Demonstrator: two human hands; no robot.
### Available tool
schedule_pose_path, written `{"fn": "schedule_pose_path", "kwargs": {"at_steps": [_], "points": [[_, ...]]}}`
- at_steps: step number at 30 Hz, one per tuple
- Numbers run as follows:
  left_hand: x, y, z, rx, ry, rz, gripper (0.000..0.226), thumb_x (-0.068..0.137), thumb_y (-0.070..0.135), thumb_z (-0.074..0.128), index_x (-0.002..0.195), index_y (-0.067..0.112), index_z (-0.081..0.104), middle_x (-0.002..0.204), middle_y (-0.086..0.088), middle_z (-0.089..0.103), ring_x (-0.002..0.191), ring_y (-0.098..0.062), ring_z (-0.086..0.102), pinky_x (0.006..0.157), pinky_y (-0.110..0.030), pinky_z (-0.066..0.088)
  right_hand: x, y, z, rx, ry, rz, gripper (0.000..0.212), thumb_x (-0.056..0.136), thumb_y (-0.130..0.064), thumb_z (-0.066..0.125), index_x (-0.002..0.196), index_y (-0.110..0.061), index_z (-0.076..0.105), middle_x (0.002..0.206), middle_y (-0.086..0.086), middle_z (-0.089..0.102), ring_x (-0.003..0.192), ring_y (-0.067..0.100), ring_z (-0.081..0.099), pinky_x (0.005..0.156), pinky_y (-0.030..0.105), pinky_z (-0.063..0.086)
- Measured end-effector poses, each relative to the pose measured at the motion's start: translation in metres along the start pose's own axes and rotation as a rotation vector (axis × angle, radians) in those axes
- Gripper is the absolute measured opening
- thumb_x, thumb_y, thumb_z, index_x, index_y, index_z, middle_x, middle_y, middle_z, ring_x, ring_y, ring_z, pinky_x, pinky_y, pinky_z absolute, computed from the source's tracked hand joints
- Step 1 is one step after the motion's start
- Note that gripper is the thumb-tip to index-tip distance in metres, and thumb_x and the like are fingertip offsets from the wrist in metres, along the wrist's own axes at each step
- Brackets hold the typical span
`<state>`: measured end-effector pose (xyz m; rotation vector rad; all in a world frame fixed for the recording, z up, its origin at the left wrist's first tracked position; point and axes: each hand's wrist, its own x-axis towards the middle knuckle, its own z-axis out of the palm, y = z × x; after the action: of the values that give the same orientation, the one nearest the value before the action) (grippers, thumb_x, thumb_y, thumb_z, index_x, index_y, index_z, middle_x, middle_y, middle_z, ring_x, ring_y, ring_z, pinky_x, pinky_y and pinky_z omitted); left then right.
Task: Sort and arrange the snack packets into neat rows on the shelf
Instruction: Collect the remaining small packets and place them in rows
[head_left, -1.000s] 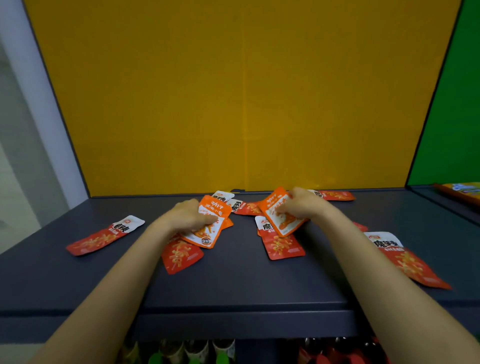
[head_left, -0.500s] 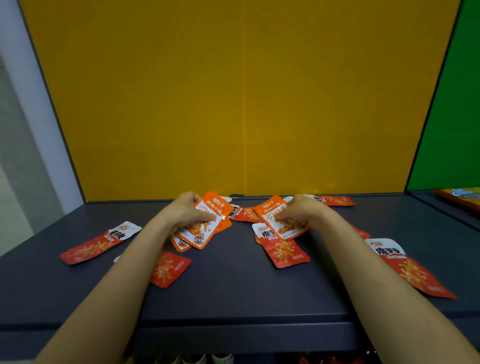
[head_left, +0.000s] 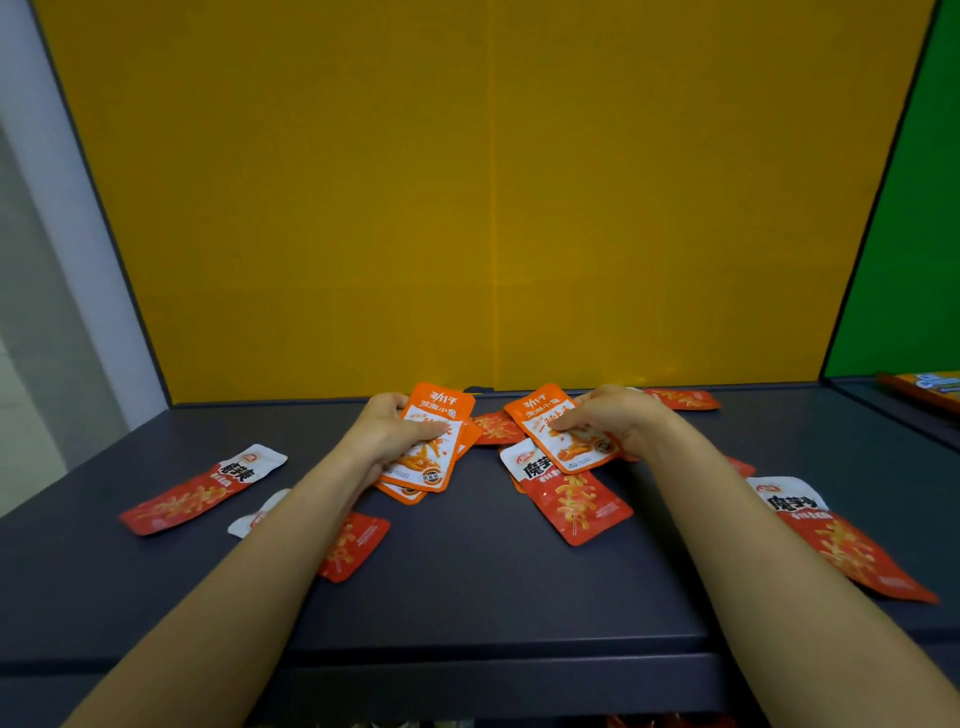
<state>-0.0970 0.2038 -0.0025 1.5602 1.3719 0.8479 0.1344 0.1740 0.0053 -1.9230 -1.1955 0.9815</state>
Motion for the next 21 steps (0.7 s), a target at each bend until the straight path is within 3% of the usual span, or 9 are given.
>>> {"fn": "schedule_pose_path", "kwargs": {"at_steps": [3, 6, 8, 10, 13, 18, 21], "points": [[-0.001, -0.001, -0.002, -0.084, 0.021, 0.011, 0.018, 0.079, 0.011, 0.071, 0.077, 0.017, 0.054, 0.071, -0.005, 0.064, 0.035, -0.003, 0.059, 0.035, -0.015, 0.047, -0.002, 0.003, 0.0, 0.142, 0.022, -0.046, 0.017, 0.079, -0.008, 0.07, 0.094, -0.004, 0.063, 0.087, 0.014, 0.068, 0.071, 0.025, 0.063, 0.082, 0.038, 0.053], [-0.002, 0.0, -0.005, -0.156, 0.044, -0.001, 0.018, 0.078, 0.009, 0.072, 0.076, 0.015, 0.055, 0.069, -0.005, 0.065, 0.035, -0.004, 0.06, 0.036, -0.016, 0.049, -0.003, 0.005, -0.004, 0.275, 0.131, -0.097, 0.008, 0.079, -0.002, 0.067, 0.086, -0.006, 0.063, 0.077, 0.012, 0.063, 0.056, 0.017, 0.058, 0.063, 0.028, 0.047], [-0.001, -0.001, -0.008, -0.191, 0.048, -0.019, 0.016, 0.077, 0.009, 0.073, 0.075, 0.014, 0.057, 0.061, -0.002, 0.067, 0.036, -0.006, 0.061, 0.037, -0.018, 0.05, -0.003, 0.007, -0.007, 0.382, 0.199, -0.14, 0.007, 0.081, -0.001, 0.065, 0.082, -0.008, 0.062, 0.079, 0.011, 0.063, 0.046, 0.011, 0.059, 0.06, 0.025, 0.045], [-0.001, -0.002, -0.01, -0.221, 0.028, -0.042, 0.012, 0.077, 0.009, 0.072, 0.079, 0.011, 0.061, 0.054, 0.0, 0.068, 0.039, -0.009, 0.063, 0.037, -0.021, 0.051, -0.005, 0.01, -0.009, 0.466, 0.245, -0.184, 0.011, 0.082, -0.002, 0.065, 0.093, -0.004, 0.063, 0.09, 0.014, 0.065, 0.054, 0.013, 0.061, 0.063, 0.026, 0.048], [0.0, -0.003, -0.011, -0.268, -0.03, -0.059, 0.005, 0.083, 0.007, 0.066, 0.083, 0.008, 0.061, 0.073, -0.008, 0.068, 0.041, -0.011, 0.065, 0.04, -0.023, 0.053, -0.009, 0.011, -0.01, 0.498, 0.304, -0.252, 0.025, 0.085, -0.002, 0.062, 0.11, 0.001, 0.061, 0.102, 0.016, 0.064, 0.066, 0.016, 0.059, 0.062, 0.026, 0.047], [0.002, -0.001, -0.011, -0.347, -0.051, -0.031, 0.002, 0.089, 0.009, 0.058, 0.09, 0.008, 0.06, 0.091, -0.012, 0.068, 0.06, -0.017, 0.067, 0.054, -0.032, 0.055, -0.018, 0.008, -0.011, 0.564, 0.367, -0.328, 0.024, 0.088, -0.005, 0.06, 0.112, -0.002, 0.059, 0.111, 0.017, 0.065, 0.075, 0.02, 0.063, 0.065, 0.03, 0.052], [-0.001, 0.003, -0.009, -0.424, -0.027, 0.005, 0.004, 0.09, 0.006, 0.056, 0.088, 0.009, 0.058, 0.091, -0.012, 0.067, 0.062, -0.016, 0.066, 0.059, -0.033, 0.053, -0.035, 0.003, -0.013, 0.608, 0.42, -0.382, 0.023, 0.089, -0.007, 0.059, 0.112, -0.003, 0.059, 0.113, 0.016, 0.065, 0.088, 0.026, 0.064, 0.076, 0.036, 0.053]]}}
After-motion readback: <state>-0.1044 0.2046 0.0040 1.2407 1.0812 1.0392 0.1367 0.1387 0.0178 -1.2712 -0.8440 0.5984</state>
